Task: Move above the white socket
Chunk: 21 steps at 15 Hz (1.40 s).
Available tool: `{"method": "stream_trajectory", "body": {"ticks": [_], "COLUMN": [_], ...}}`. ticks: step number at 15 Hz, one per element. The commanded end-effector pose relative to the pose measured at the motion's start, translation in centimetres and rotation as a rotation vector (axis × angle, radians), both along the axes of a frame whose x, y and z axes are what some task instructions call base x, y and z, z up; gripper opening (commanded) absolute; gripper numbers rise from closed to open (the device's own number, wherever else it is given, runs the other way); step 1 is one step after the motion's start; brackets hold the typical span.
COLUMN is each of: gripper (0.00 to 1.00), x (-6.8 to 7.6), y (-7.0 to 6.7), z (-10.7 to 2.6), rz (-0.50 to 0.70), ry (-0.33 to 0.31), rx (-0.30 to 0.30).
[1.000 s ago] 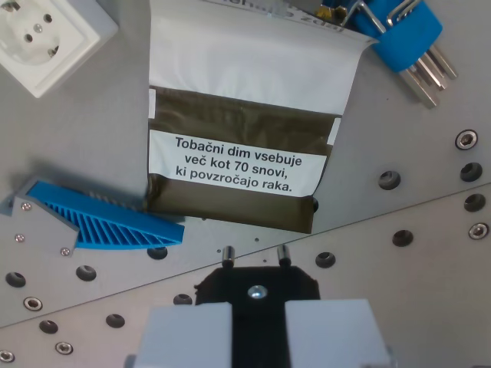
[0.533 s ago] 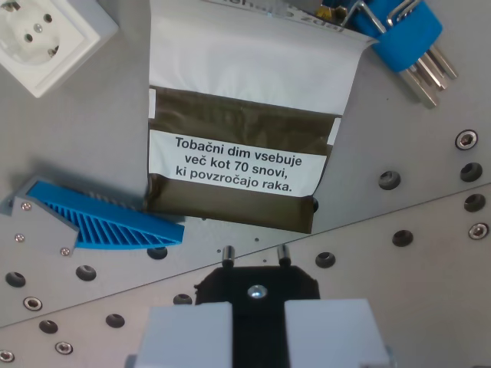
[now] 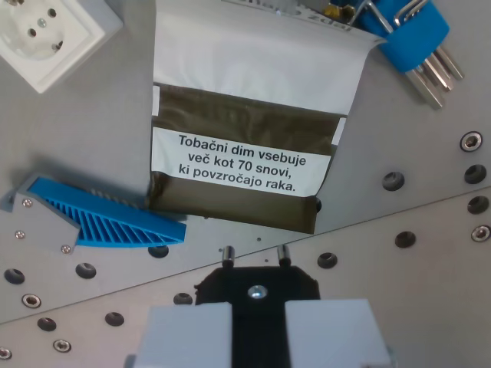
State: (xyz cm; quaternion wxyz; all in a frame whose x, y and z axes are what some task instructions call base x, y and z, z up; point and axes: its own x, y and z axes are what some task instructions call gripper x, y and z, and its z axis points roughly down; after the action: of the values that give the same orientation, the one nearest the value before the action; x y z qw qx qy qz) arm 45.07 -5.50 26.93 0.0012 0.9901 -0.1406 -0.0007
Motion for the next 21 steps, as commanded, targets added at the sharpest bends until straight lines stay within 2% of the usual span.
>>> {"method": "stream_trajectory", "body": {"ticks": [1, 10, 21], "gripper": [0.0, 0.0, 0.0], "x": [0.6, 1.9, 4.2], "y": [0.2, 1.8, 4.6], "z": [-0.8, -2.9, -6.8], "rz": [0.077, 0.206, 0.387], "ry": [-0.022, -0.015, -0.004], "rx": [0.006, 0.03, 0.06]}}
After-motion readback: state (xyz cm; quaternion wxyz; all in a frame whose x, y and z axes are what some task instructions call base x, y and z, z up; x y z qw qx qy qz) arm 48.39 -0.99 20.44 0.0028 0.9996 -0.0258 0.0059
